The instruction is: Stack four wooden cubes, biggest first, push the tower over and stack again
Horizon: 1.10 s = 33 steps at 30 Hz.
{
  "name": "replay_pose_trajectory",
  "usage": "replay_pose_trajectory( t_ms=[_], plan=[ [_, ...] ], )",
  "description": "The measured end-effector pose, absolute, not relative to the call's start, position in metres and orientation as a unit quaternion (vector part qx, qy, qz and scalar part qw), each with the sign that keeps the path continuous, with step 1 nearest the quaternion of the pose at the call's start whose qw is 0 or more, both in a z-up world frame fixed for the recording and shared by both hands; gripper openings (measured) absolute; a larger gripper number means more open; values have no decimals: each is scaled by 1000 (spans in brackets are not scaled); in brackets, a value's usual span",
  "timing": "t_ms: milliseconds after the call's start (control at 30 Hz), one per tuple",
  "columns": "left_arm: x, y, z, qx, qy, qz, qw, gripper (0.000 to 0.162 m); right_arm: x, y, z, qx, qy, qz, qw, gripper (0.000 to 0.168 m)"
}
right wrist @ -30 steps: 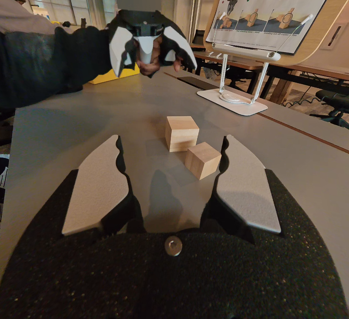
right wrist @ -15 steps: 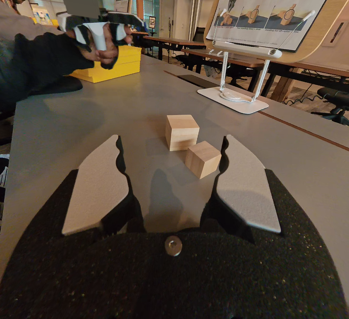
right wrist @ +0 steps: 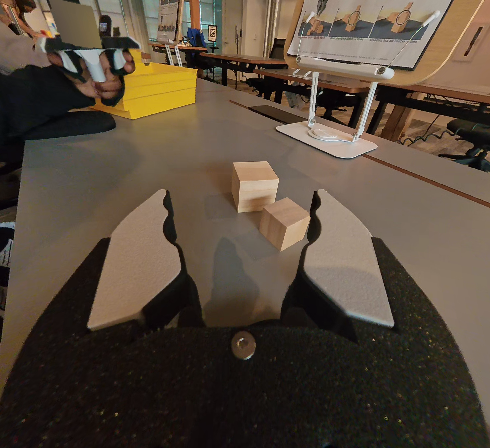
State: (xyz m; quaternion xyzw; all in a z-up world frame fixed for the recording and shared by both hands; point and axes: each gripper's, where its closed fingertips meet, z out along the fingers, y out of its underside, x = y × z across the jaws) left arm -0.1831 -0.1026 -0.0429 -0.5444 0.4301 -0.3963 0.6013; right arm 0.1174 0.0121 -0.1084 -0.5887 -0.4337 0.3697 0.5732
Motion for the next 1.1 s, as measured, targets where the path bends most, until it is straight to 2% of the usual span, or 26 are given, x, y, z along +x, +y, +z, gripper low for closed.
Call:
replay_pose_trajectory(
  t_ms=[433, 700, 833, 933, 1100],
  plan=[
    [-204, -113, -85, -522, 409, -420, 619, 89, 117, 12, -111, -593, -436, 379, 561, 97],
    [-201, -105, -104, -549, 422, -373, 618, 97, 116, 13, -113, -596, -439, 379, 555, 97],
    [-204, -99, -103, -558, 404, -373, 621, 91, 115, 12, -115, -597, -444, 375, 552, 97],
    [-202, -98, -107, -567, 410, -367, 612, 94, 114, 13, -116, -600, -448, 374, 547, 99],
    [-202, -98, -107, -569, 411, -363, 613, 97, 105, 16, -129, -637, -480, 344, 496, 115]
  ],
)
